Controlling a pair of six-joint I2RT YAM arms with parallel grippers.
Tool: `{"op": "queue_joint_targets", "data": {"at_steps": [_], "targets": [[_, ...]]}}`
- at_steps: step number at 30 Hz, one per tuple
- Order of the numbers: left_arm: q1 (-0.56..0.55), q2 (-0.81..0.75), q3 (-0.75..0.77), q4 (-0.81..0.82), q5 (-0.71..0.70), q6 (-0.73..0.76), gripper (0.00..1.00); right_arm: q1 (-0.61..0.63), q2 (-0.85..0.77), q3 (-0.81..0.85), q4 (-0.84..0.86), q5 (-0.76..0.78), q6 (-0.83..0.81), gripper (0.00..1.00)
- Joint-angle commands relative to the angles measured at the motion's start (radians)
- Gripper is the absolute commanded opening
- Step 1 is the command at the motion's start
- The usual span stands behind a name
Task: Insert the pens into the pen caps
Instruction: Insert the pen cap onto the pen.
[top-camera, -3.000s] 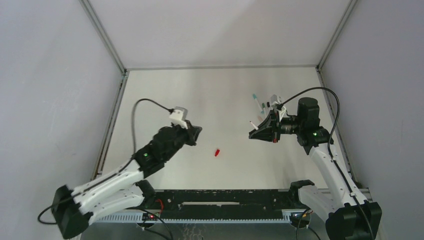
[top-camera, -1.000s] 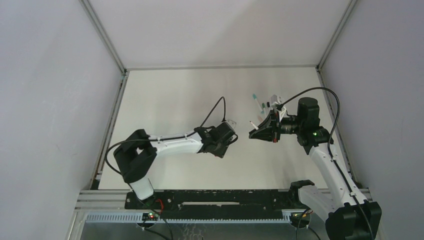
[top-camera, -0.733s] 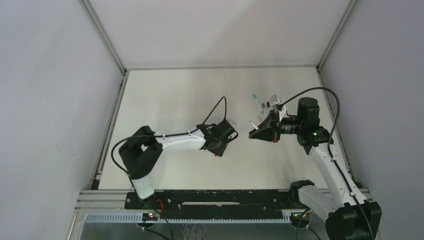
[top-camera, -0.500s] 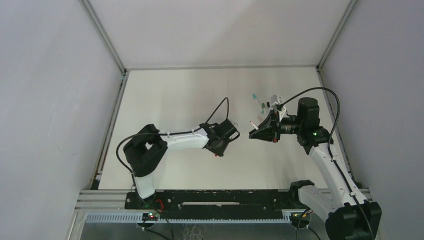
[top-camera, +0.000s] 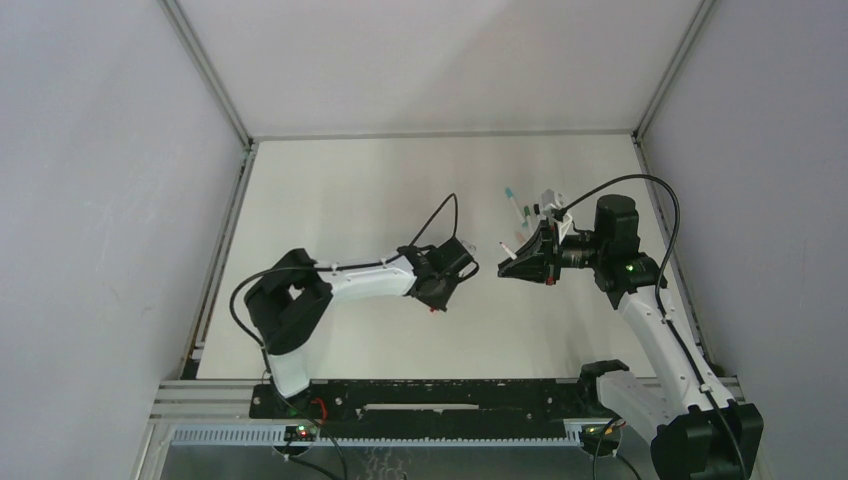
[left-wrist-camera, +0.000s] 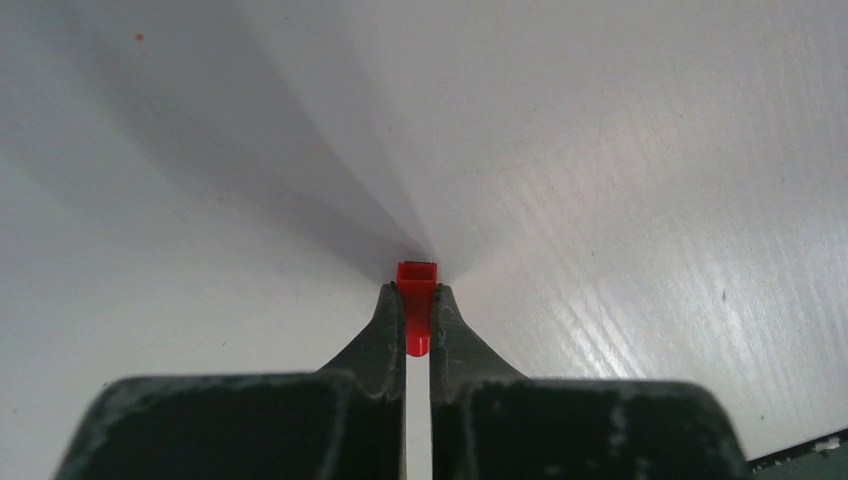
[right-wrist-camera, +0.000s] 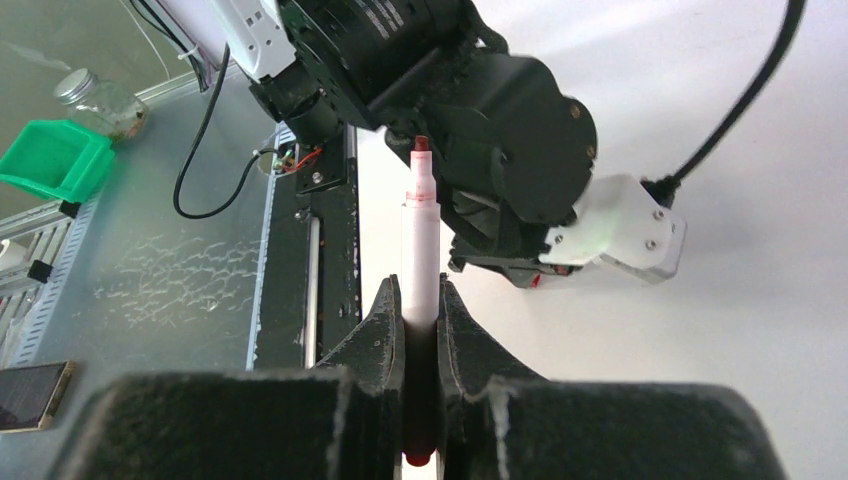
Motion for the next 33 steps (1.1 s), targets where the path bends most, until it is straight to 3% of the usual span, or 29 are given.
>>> {"op": "queue_joint_targets", "data": {"at_steps": [1, 8, 9, 14, 18, 25, 33], "targets": [[0.006, -0.210, -0.087, 0.106, -0.045, -0.035, 0.00, -0.006, -0.014, 0.037, -0.012, -0.015, -0.031, 0.00], [0.004, -0.699, -0.441, 0.687, 0.019, -0.180, 0.00, 0.025, -0.019, 0.037, -0.031, 0.002, -0.062, 0.00], [0.003, -0.752, -0.494, 0.828, 0.013, -0.221, 0.00, 0.033, -0.016, 0.037, -0.033, 0.005, -0.065, 0.00], [-0.020, -0.900, -0.671, 1.225, -0.120, -0.330, 0.00, 0.054, -0.007, 0.037, -0.007, 0.017, -0.027, 0.00], [-0.063, -0.839, -0.700, 1.525, -0.217, -0.355, 0.00, 0.083, -0.003, 0.037, 0.030, 0.056, 0.033, 0.00], [-0.116, -0.614, -0.642, 1.899, -0.298, -0.353, 0.00, 0.101, -0.013, 0.012, 0.128, 0.099, 0.144, 0.00], [-0.142, -0.467, -0.536, 1.961, -0.306, -0.359, 0.00, 0.117, -0.007, 0.011, 0.139, 0.125, 0.164, 0.00]]}}
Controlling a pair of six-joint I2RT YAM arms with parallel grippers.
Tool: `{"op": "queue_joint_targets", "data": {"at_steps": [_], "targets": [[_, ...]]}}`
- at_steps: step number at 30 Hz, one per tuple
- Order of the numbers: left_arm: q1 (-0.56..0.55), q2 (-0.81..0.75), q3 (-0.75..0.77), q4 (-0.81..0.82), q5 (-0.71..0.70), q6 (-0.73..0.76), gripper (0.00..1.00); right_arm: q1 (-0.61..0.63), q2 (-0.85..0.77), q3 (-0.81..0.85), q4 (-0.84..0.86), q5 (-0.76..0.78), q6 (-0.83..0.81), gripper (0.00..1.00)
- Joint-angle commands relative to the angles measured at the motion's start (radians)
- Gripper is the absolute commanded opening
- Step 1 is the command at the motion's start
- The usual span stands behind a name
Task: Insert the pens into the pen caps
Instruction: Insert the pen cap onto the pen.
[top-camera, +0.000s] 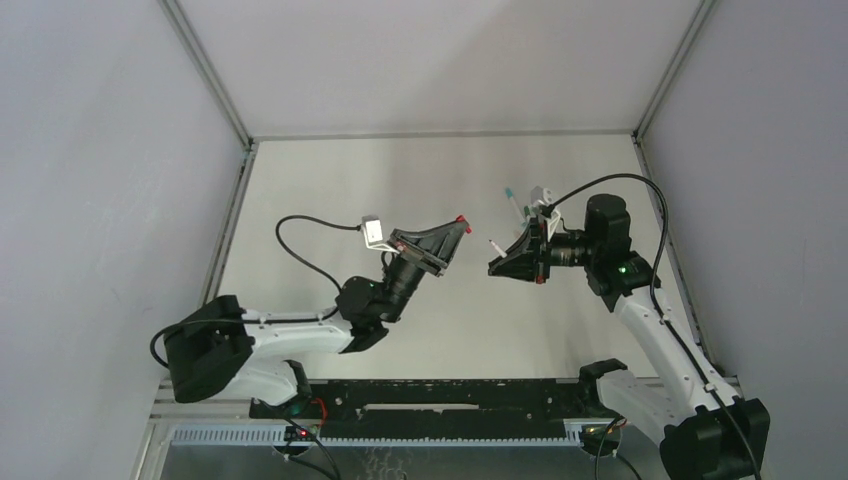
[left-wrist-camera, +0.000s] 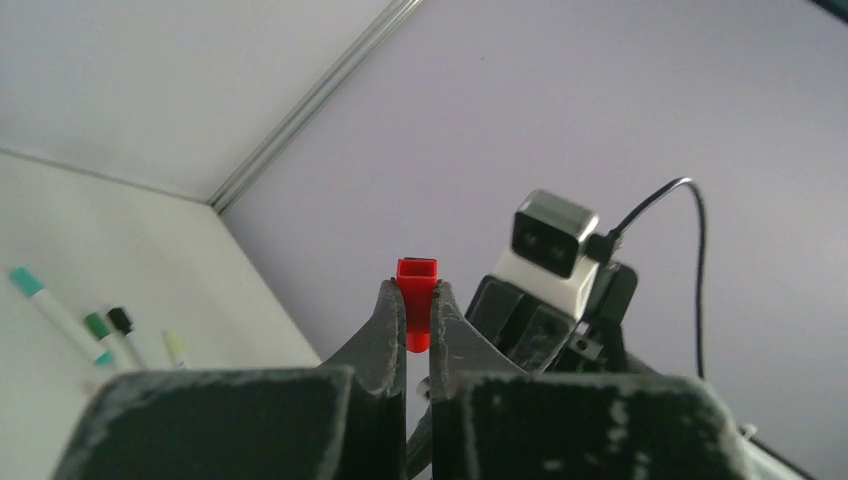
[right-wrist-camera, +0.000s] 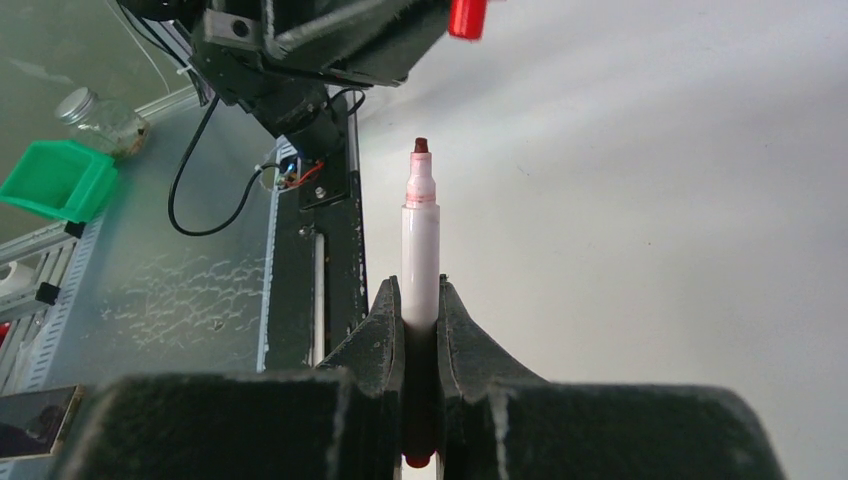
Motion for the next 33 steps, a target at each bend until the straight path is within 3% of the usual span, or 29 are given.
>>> {"op": "queue_joint_targets", "data": {"at_steps": [1, 33], "targets": [[-0.014, 0.034, 0.091, 0.126, -0.023, -0.010, 0.00, 0.017, -0.004, 0.011, 0.043, 0.032, 0.030, 0.00], [-0.039, 0.142, 0.158, 0.147, 0.012, -0.076, 0.00, 0.026, -0.009, -0.003, 0.098, 0.076, 0.098, 0.00]]}}
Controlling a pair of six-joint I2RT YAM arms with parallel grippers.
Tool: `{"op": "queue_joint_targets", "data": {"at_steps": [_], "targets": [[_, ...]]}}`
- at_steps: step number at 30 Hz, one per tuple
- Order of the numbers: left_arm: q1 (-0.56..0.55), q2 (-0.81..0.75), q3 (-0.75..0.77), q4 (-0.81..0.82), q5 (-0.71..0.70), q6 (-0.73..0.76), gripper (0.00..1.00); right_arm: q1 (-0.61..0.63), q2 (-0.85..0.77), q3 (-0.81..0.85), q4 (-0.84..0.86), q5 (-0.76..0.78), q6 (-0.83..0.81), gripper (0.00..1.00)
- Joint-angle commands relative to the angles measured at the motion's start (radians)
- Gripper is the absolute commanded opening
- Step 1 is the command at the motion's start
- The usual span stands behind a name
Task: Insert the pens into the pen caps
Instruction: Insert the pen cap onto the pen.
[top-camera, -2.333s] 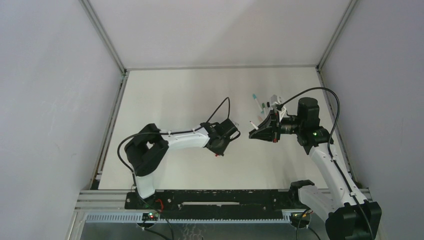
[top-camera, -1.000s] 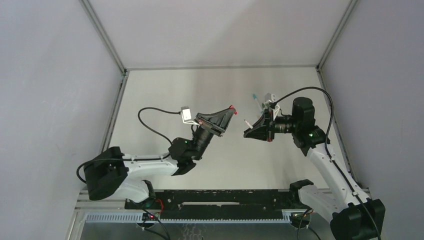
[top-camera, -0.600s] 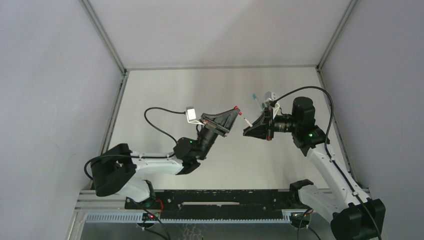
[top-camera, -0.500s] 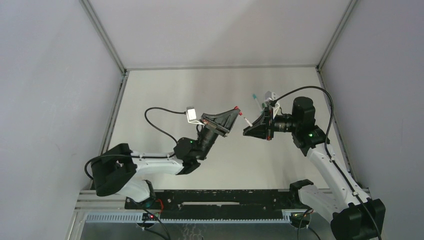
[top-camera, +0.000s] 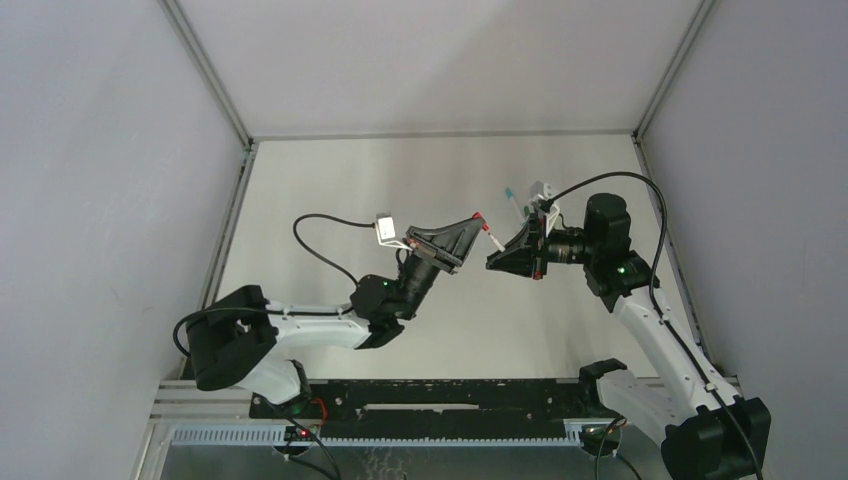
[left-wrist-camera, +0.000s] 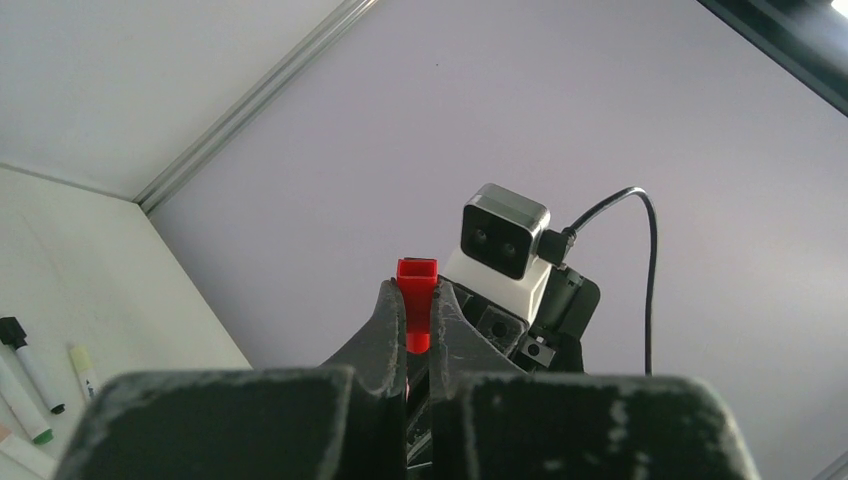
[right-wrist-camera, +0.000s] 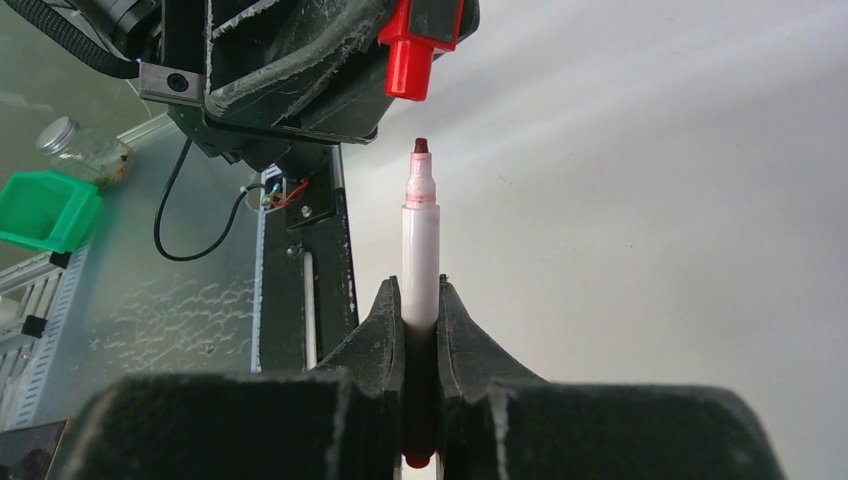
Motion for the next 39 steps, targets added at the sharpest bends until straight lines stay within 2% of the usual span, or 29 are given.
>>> {"op": "queue_joint_targets", "data": {"at_steps": [1, 39], "targets": [[-0.007, 0.007, 0.051, 0.033, 0.011, -0.007, 0.00, 0.007, -0.009, -0.002, 0.034, 0.006, 0.017, 0.00], [-0.008, 0.030, 0.035, 0.033, 0.002, -0.019, 0.00, -0.001, -0.019, -0.002, 0.037, 0.017, 0.021, 0.00]]}}
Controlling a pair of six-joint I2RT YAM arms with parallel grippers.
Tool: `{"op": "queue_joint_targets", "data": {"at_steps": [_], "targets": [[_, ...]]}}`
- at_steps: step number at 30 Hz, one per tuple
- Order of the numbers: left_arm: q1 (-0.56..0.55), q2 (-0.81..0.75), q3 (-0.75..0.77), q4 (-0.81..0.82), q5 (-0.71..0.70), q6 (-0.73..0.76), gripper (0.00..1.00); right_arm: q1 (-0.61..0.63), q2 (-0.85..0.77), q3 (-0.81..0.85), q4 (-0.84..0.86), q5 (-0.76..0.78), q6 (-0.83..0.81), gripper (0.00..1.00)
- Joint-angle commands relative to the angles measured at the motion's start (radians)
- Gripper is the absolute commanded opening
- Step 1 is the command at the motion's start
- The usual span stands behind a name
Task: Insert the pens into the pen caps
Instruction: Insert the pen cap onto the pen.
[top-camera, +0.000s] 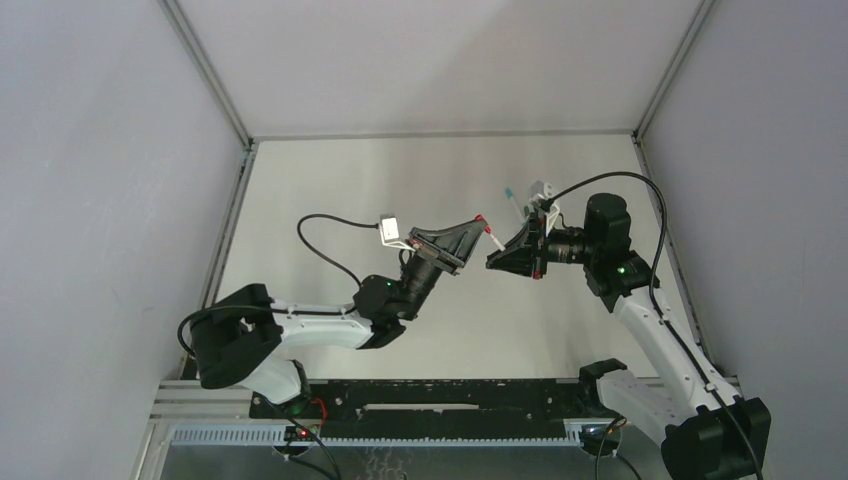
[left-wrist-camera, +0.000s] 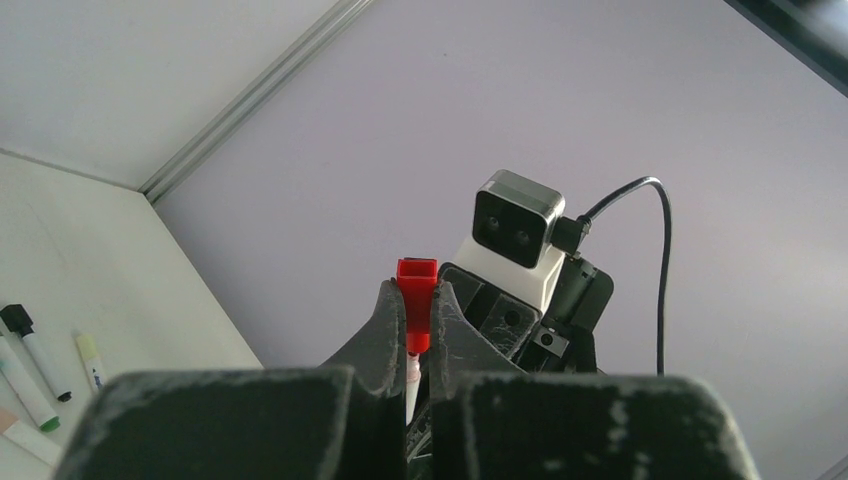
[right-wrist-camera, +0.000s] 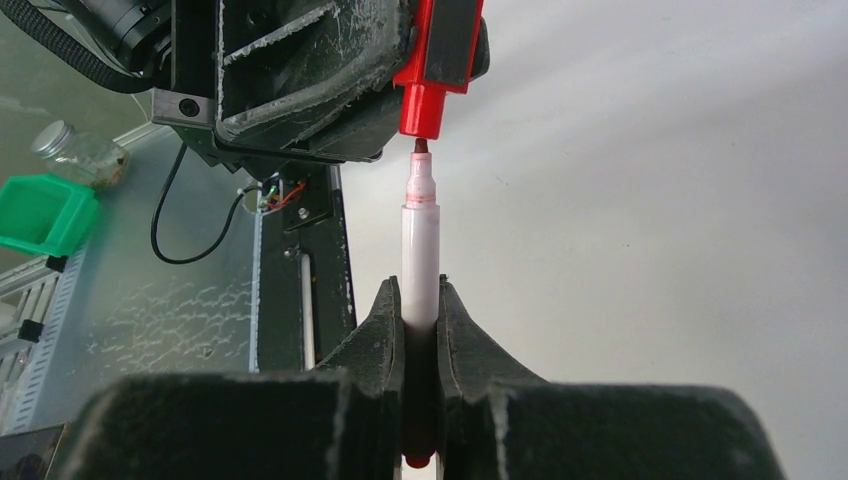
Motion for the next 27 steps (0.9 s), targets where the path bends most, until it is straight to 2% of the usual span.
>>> {"op": "queue_joint_targets", "data": {"at_steps": [1, 20, 27], "targets": [[-0.006, 0.010, 0.032, 0.032, 0.001, -0.014, 0.00, -0.002, -0.019, -0.002, 0.035, 0.008, 0.017, 0.00], [-0.012, 0.025, 0.014, 0.031, 0.063, -0.062, 0.00, -0.009, -0.019, -0.002, 0.036, 0.027, 0.021, 0.00], [-0.022, 0.058, 0.007, -0.021, 0.163, -0.059, 0.00, -0.012, -0.019, -0.002, 0.036, 0.037, 0.024, 0.00]]}}
